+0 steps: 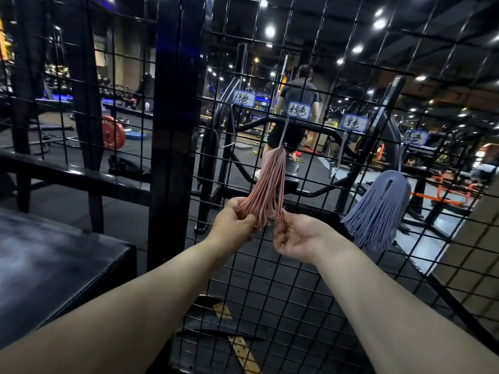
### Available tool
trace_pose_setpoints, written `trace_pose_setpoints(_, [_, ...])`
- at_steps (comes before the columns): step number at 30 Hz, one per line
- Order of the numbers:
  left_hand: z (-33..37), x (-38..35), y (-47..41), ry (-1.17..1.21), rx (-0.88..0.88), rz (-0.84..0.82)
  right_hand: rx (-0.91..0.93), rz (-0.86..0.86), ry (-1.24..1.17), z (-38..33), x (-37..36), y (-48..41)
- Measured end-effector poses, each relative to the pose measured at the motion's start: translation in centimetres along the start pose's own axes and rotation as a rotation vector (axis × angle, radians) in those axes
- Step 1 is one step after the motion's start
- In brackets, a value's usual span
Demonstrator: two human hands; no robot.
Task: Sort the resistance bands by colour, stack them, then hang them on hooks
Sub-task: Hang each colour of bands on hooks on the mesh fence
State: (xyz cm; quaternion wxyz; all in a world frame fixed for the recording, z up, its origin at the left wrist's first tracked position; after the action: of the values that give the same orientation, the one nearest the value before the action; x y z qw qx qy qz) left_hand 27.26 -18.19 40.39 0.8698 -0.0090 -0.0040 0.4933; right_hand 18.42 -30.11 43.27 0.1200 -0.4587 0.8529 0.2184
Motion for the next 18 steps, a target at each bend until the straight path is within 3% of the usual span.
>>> trace_pose_setpoints(13, [0.64,-0.45,0.27,0.093,0.034,-0.019,-0.082,-0.037,0.125,-0.07,0.59,0.49])
trace_pose_setpoints(18, [0.98,-0.72,0.73,0.146,0.049,-0.019,-0.109,-0.138,0.062,-0.12,-0.11,0.58])
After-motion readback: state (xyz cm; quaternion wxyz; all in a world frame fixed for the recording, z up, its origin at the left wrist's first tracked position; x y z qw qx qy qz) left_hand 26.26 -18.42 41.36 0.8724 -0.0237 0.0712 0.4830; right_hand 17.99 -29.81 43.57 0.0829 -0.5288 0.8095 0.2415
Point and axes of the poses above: each hand's wrist, its own y-axis away from the middle knuckle, its own x-axis out of the back of the hand, z = x × y, the point moved 3 cm from there along -y, towards the middle knuckle, and after that the axes turned 13 degrees about x, right-handed, at the moved point
